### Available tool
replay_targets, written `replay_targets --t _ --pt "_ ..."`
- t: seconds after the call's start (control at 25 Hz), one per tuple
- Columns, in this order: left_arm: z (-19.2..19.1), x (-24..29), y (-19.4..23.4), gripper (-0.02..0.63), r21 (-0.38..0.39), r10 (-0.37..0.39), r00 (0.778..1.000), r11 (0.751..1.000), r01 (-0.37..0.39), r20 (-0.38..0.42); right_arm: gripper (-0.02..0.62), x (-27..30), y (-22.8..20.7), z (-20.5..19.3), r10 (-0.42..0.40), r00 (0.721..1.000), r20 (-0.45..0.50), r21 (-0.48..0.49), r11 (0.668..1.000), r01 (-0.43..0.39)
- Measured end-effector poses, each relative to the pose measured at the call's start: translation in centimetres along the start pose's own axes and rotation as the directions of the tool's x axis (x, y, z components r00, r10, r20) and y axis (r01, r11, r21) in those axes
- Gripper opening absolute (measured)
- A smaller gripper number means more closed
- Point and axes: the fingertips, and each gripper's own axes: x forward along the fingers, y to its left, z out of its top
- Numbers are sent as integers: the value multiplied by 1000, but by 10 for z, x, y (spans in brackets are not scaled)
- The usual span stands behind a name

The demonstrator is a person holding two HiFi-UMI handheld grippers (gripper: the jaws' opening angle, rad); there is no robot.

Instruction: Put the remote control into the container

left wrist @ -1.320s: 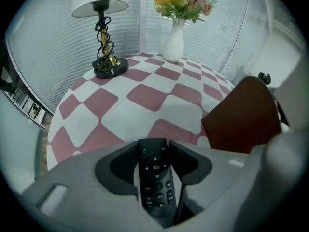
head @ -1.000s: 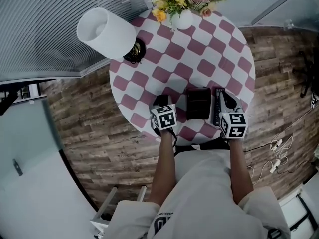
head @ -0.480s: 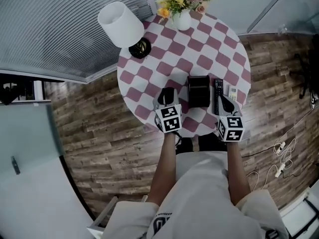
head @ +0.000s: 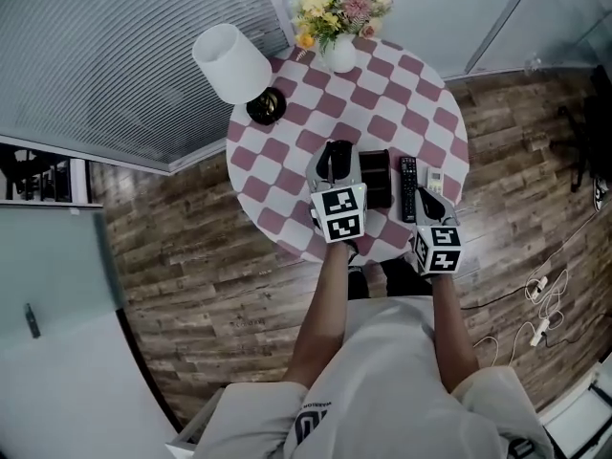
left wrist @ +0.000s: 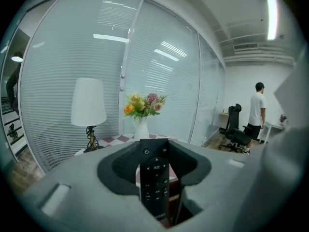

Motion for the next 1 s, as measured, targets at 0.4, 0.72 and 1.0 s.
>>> replay_targets --t 0.4,0.72,1.0 --pt "17 41 -44 189 -63 -75 991 995 82 115 2 2 -34 16 13 1000 -8 -75 997 -14" --pt "2 57 -53 189 -49 -52 986 997 60 156 2 4 -61 -4 -13 998 -54 -62 998 10" --pt "-24 68 -57 189 -43 -58 993 997 62 100 2 4 -56 -14 -7 998 -70 -64 998 2"
